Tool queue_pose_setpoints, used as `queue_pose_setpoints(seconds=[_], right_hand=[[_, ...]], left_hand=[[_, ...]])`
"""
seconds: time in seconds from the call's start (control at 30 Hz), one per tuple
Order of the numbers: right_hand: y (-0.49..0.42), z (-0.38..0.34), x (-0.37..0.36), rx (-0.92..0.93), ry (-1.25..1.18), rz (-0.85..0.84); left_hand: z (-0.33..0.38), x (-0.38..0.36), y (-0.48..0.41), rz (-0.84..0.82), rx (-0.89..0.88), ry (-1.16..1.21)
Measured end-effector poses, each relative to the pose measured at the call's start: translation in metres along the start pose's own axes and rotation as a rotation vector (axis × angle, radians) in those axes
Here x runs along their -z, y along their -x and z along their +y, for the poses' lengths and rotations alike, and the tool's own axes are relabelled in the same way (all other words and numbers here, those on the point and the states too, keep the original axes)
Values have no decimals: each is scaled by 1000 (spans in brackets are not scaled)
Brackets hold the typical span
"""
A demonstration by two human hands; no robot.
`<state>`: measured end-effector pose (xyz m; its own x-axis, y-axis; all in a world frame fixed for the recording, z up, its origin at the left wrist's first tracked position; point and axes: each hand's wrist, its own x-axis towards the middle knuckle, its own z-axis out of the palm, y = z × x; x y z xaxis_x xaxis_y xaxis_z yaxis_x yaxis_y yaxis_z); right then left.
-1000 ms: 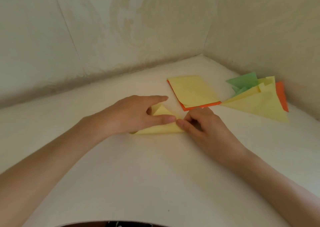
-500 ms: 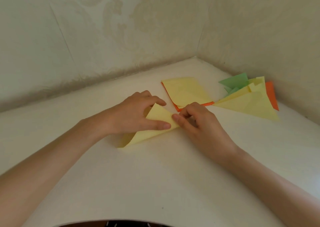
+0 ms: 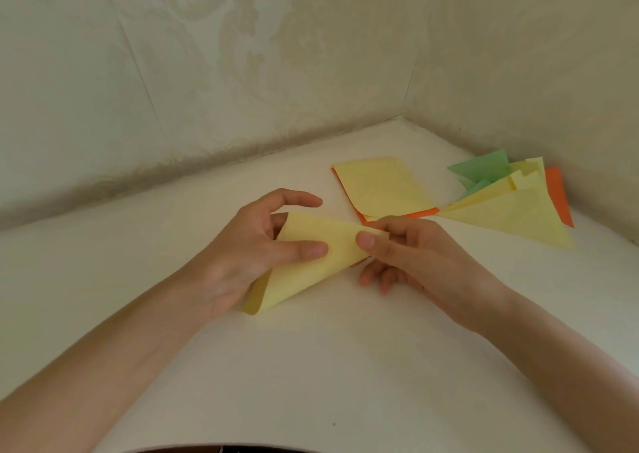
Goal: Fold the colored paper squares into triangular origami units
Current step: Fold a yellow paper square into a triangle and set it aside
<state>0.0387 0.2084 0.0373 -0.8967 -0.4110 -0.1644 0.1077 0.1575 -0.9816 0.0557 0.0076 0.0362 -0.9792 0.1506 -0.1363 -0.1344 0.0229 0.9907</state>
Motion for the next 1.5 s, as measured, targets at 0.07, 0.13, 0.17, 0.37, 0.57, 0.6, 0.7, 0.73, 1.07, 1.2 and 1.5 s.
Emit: queue_pose_setpoints(seconds=[0.07, 0.13, 0.17, 0.37, 0.57, 0.6, 0.7, 0.73, 1.07, 1.2, 1.5], right_hand=[[1, 1, -1, -11, -7, -31], [2, 2, 0, 3, -60, -22], [2, 1, 0, 22, -92, -9], [4, -2, -1, 200, -111, 90], [6, -2, 0, 329, -73, 156], [6, -2, 1, 339, -82, 160], [4, 0, 4, 401, -136, 143], [4, 0, 5, 422, -154, 116], [-4, 8, 13, 240, -188, 131], [-4, 8, 8, 103, -88, 101], [-4, 5, 15, 137, -184, 190]], left_hand=[[2, -3, 1, 23, -41, 15], [3, -6, 2, 33, -40, 8], [3, -6, 2, 28, -5, 17], [5, -5, 7, -143, 174, 162], [5, -4, 6, -133, 175, 256], [7, -3, 7, -161, 200, 286], [10, 3, 6, -245, 306, 363], [10, 3, 6, -232, 307, 389], [5, 8, 5, 57, 41, 99], [4, 1, 6, 6, 5, 7], [1, 10, -1, 64, 32, 43]])
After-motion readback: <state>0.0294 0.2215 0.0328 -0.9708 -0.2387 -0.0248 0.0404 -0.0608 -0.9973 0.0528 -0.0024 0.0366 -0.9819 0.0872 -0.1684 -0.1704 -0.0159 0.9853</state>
